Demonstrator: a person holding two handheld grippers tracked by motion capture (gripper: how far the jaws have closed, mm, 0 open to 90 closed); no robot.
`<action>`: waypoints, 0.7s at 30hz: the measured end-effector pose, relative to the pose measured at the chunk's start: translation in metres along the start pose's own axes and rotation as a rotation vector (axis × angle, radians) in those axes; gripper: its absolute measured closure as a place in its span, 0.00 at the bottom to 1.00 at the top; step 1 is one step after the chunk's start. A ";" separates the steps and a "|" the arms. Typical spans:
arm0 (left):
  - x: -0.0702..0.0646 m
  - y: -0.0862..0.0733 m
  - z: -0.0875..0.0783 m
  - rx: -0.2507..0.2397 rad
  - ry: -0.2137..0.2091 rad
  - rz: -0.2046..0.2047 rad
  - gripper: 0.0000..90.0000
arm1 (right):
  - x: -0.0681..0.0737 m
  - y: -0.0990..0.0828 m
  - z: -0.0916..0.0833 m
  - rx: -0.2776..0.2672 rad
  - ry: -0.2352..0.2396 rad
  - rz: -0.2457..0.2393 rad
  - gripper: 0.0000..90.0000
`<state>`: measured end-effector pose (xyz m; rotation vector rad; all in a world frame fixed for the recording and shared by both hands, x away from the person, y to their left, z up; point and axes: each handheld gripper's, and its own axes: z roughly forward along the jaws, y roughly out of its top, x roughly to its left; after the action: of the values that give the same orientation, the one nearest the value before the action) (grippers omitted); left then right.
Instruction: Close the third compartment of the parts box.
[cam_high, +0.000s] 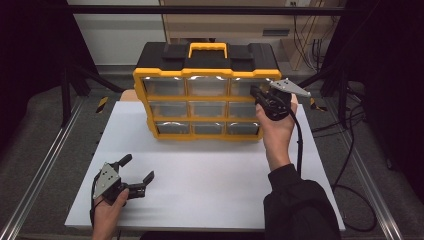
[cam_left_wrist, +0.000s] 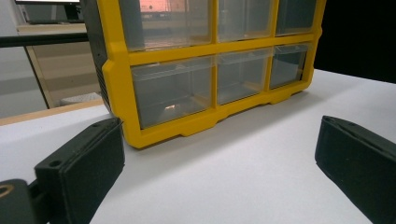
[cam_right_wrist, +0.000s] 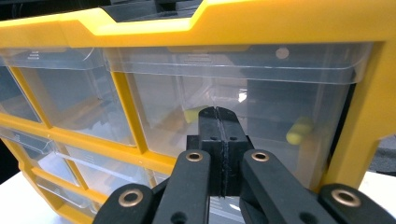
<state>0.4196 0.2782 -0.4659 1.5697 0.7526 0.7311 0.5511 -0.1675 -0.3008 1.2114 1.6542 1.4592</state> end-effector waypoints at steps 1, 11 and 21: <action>0.000 0.000 0.000 0.000 0.000 0.000 0.01 | 0.000 0.000 0.000 0.000 0.000 0.000 1.00; 0.000 0.000 0.000 0.000 0.000 -0.001 0.01 | 0.000 0.000 0.000 -0.004 -0.002 -0.003 1.00; 0.000 0.000 0.000 -0.001 0.000 -0.003 0.01 | 0.000 0.000 0.000 -0.007 -0.005 -0.015 1.00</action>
<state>0.4199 0.2783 -0.4660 1.5669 0.7544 0.7291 0.5512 -0.1670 -0.3009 1.1946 1.6502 1.4510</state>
